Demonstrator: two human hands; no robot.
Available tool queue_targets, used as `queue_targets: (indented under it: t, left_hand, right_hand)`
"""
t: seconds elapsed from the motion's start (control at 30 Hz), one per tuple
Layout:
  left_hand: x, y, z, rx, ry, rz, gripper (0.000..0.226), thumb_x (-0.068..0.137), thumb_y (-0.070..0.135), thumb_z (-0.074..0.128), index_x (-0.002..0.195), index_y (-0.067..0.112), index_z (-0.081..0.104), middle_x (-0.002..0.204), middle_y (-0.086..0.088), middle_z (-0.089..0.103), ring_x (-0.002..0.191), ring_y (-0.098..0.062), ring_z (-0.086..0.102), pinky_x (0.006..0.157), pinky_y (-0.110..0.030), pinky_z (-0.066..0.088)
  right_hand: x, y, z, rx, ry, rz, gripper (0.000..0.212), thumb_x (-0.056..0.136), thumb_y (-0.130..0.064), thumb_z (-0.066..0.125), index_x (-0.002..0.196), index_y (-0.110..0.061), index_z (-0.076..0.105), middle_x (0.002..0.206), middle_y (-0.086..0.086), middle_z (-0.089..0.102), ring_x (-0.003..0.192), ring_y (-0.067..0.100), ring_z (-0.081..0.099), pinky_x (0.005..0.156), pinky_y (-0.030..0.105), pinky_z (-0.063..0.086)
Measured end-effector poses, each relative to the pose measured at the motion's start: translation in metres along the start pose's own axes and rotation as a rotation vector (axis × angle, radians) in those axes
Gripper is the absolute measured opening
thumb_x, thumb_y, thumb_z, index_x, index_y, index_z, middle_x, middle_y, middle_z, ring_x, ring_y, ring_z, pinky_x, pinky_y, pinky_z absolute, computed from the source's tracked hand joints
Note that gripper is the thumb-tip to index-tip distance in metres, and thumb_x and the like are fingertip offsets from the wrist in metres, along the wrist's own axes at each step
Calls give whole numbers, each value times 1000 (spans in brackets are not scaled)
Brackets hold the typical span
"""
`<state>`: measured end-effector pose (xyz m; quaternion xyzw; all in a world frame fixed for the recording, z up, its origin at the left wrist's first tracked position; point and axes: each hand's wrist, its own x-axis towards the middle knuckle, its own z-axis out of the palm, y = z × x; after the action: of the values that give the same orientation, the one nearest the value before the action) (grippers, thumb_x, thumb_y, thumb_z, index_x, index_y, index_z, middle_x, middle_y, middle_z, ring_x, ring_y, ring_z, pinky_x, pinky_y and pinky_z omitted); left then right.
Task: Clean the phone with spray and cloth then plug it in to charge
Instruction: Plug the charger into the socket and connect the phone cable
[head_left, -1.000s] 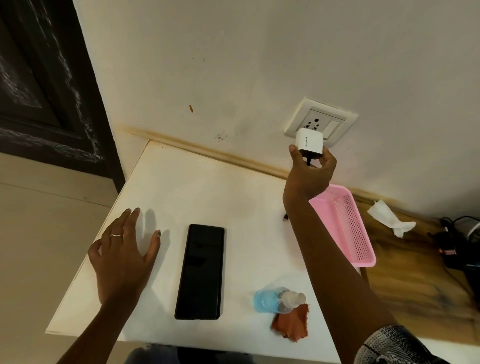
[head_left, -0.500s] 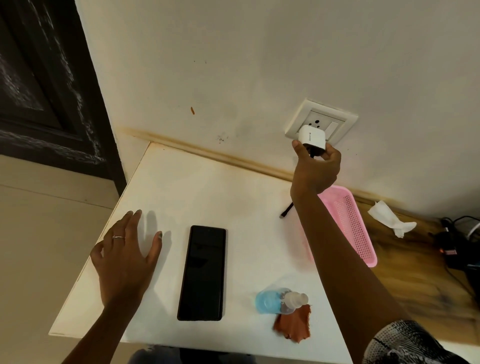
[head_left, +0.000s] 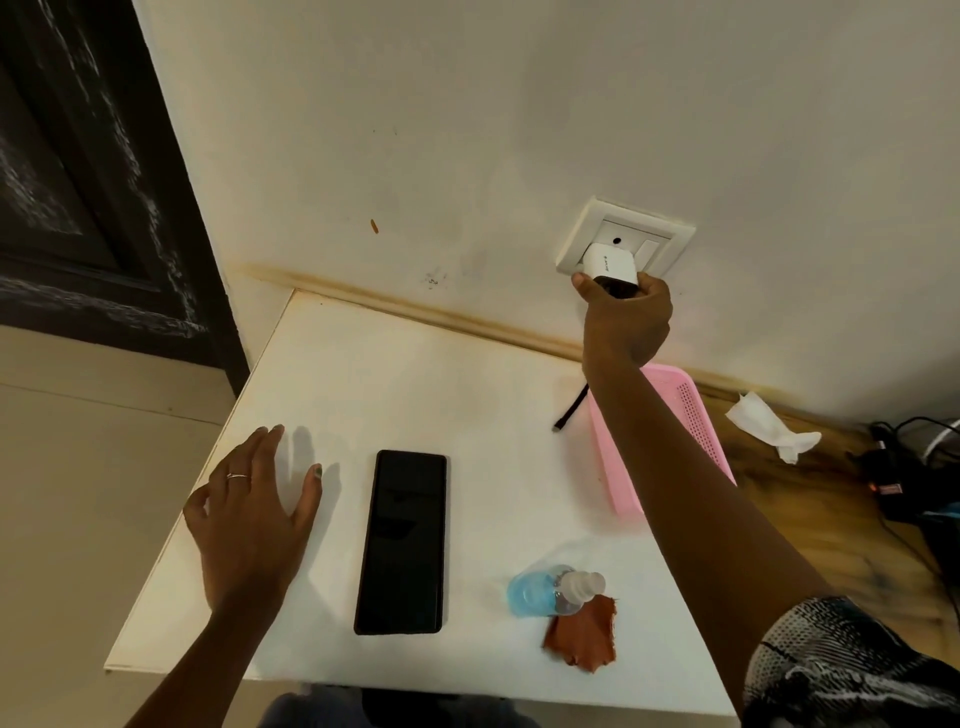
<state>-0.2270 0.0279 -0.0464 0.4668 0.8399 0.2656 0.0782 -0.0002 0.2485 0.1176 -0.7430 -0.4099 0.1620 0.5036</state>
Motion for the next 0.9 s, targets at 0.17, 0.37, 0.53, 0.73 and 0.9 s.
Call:
queue_targets:
  t: [0.17, 0.37, 0.53, 0.73, 0.9]
  left_hand:
    - [1, -1, 0, -4, 6, -8, 64, 84, 55, 42, 132, 14, 47, 136, -14, 54, 121, -39, 51, 100, -61, 36]
    - [2, -2, 0, 0, 26, -12, 63, 85, 55, 40, 133, 14, 47, 137, -13, 53, 123, -36, 50, 101, -58, 34]
    - [1, -2, 1, 11, 28, -10, 63, 86, 56, 39, 133, 14, 47, 135, -12, 54, 122, -35, 51, 100, -56, 36]
    - [1, -1, -9, 24, -108, -35, 66, 87, 52, 52, 138, 10, 42, 142, -16, 45, 130, -37, 41, 105, -55, 30]
    - [4, 19, -21, -47, -240, -141, 54, 91, 52, 47, 129, 14, 52, 146, -12, 41, 134, -34, 34, 110, -51, 27]
  right_hand:
    - [0, 12, -9, -79, -129, -71, 80, 62, -50, 79, 124, -16, 40, 112, 6, 64, 100, 24, 61, 90, 43, 49]
    - [-23, 37, -22, -55, -357, 108, 32, 71, -27, 74, 96, -15, 57, 77, 0, 66, 92, 28, 65, 89, 49, 49]
    - [-52, 45, -44, 22, -502, 76, 10, 84, -18, 62, 83, -8, 62, 62, 1, 67, 69, 30, 64, 56, 39, 52]
    - [-59, 33, -82, 4, -614, -58, 12, 90, -20, 54, 90, -12, 63, 58, 1, 66, 59, 5, 61, 55, 17, 44]
    - [-52, 26, -119, 36, -573, -67, 21, 94, -20, 49, 93, -5, 64, 53, 6, 57, 47, 14, 55, 63, 32, 49]
